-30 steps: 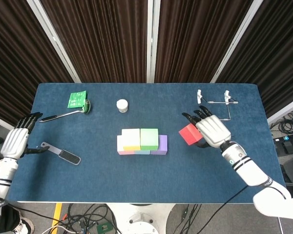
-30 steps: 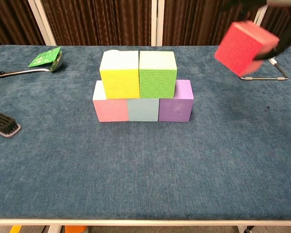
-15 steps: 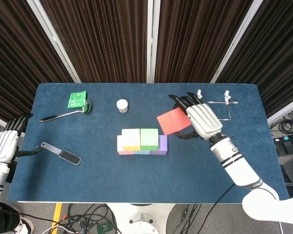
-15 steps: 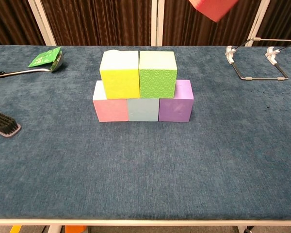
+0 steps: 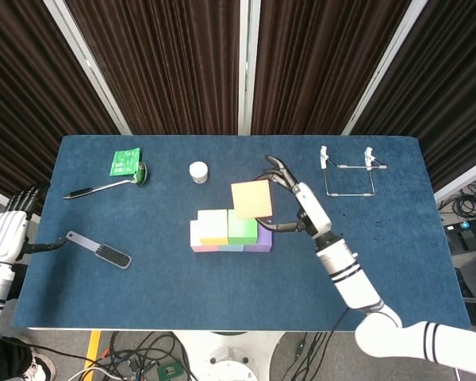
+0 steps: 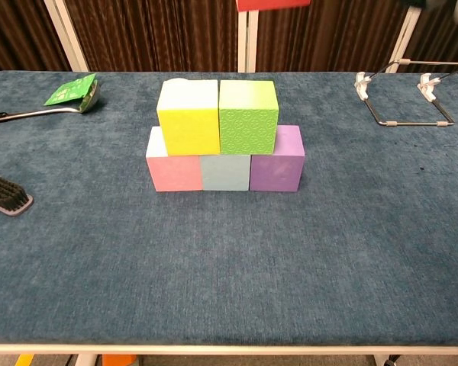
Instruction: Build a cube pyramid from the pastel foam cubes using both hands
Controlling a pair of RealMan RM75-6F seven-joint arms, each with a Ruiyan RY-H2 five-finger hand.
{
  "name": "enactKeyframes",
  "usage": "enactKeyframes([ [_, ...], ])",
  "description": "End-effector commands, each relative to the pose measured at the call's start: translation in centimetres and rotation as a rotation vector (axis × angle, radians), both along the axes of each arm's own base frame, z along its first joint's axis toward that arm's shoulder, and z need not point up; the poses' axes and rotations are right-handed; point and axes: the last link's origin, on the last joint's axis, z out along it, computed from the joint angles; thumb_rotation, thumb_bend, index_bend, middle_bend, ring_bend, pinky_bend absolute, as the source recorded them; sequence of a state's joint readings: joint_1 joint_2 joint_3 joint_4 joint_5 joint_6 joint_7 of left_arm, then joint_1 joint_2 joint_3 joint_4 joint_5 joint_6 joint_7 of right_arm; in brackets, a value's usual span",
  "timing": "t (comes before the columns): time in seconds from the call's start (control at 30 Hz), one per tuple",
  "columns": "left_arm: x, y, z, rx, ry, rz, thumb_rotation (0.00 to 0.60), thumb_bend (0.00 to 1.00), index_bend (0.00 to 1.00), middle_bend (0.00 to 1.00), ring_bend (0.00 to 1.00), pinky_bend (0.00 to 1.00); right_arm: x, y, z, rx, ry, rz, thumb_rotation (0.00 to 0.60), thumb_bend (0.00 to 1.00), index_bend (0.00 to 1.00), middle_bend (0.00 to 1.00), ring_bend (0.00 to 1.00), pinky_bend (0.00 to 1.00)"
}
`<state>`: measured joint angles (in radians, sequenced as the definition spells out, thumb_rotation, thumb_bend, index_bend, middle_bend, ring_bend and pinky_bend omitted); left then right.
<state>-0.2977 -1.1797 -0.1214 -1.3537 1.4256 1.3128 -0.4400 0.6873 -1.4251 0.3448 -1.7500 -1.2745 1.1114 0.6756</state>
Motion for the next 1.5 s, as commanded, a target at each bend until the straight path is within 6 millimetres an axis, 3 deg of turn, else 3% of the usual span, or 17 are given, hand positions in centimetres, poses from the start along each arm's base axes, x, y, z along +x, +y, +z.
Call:
enactKeyframes([
  [0.03,-0.2,-0.1,-0.1,-0.001,-0.002,0.000,0.600,0.06,0.08,0.05,0.01,0.07,-1.8,0.5,-2.5,0.011,-0.069,-0.020,0.600,0.19,0.00,0.68,0.12,0.00],
  [0.47,-1.0,-0.3,-0.3,-0.005,-0.024,0.009,0.600,0.06,0.08,0.05,0.01,0.07,-1.6,0.8,-5.7,0.006,-0.177,-0.101,0.600,0.17,0.00,0.67,0.12,0.00],
  [0.67,-0.9,-0.2,-0.1,-0.004,-0.037,0.005,0.600,0.06,0.08,0.05,0.01,0.07,1.2,0.0,-5.3,0.026,-0.108,-0.151,0.600,0.17,0.00,0.67,0.12,0.00],
  [0.9,-0.8,0.0,-0.6,-0.014,-0.045,0.004,0.600,0.06,0.08,0.05,0.01,0.07,2.7,0.0,-5.2,0.123,-0.039,-0.218,0.600,0.17,0.00,0.66,0.12,0.00],
  [1.5,-0.8,0.4,-0.8,-0.019,-0.052,0.011,0.600,0.06,0.08,0.05,0.01,0.07,1.9,1.8,-5.6,0.167,0.040,-0.243,0.600,0.17,0.00,0.66,0.11,0.00],
])
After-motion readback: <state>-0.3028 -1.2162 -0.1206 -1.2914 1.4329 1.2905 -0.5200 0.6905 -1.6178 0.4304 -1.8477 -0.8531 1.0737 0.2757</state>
